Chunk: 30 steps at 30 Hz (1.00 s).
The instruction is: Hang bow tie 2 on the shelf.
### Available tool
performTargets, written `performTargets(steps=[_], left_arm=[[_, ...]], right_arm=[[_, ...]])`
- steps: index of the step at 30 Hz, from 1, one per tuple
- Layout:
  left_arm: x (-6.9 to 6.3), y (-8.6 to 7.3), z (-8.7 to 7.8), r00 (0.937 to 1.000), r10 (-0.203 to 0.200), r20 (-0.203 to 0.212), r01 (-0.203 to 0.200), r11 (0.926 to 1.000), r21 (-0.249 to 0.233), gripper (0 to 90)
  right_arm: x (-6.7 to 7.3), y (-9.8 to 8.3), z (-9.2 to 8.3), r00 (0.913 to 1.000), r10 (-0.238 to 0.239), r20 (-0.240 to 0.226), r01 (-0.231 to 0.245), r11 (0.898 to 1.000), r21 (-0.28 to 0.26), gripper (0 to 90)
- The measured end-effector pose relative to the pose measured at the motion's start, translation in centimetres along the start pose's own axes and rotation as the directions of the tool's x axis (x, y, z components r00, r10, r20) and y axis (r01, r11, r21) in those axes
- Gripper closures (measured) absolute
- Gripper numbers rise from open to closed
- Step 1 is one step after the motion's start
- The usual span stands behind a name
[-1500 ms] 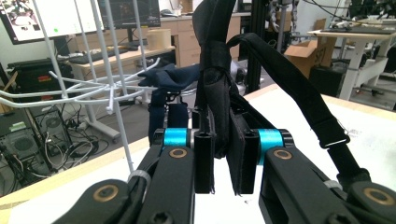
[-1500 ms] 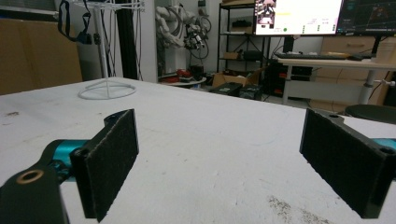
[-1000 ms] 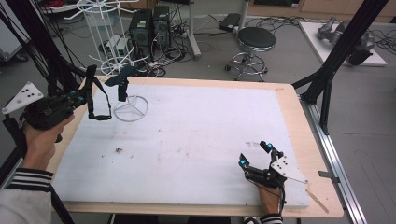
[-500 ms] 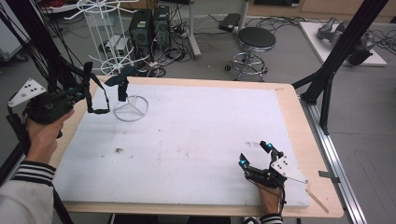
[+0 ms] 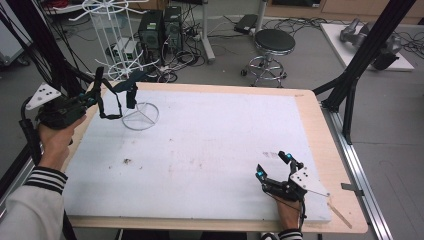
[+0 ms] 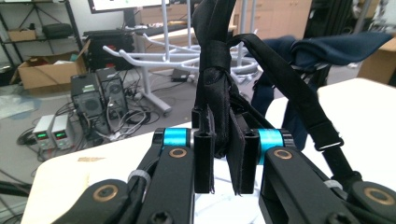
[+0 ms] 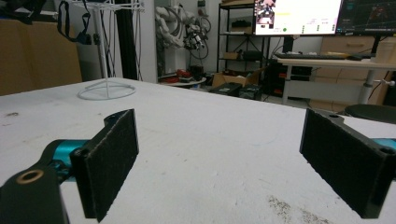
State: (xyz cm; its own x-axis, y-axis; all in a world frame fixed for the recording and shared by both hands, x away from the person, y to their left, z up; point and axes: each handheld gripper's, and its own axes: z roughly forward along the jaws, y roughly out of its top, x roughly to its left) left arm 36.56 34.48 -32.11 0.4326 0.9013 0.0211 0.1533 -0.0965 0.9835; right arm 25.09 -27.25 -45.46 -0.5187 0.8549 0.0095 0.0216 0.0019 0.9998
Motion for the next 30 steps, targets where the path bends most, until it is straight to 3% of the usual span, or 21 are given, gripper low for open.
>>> performTargets(steps=[24, 30], left_arm=[[-0.3, -1.3, 2.2, 0.9995, -0.019, -0.027, 0.020, 0.9984, 0.052, 80.4], [-0.2, -1.4, 2.2, 0.9994, -0.031, -0.015, 0.032, 0.9971, 0.069, 72.2]], right_arm=[[0.0, 0.0, 0.0, 1.0000, 0.000, -0.005, 0.000, 1.000, 0.002, 10.9], [0.0, 0.0, -0.1, 1.0000, -0.002, 0.000, 0.002, 1.000, -0.003, 10.9]])
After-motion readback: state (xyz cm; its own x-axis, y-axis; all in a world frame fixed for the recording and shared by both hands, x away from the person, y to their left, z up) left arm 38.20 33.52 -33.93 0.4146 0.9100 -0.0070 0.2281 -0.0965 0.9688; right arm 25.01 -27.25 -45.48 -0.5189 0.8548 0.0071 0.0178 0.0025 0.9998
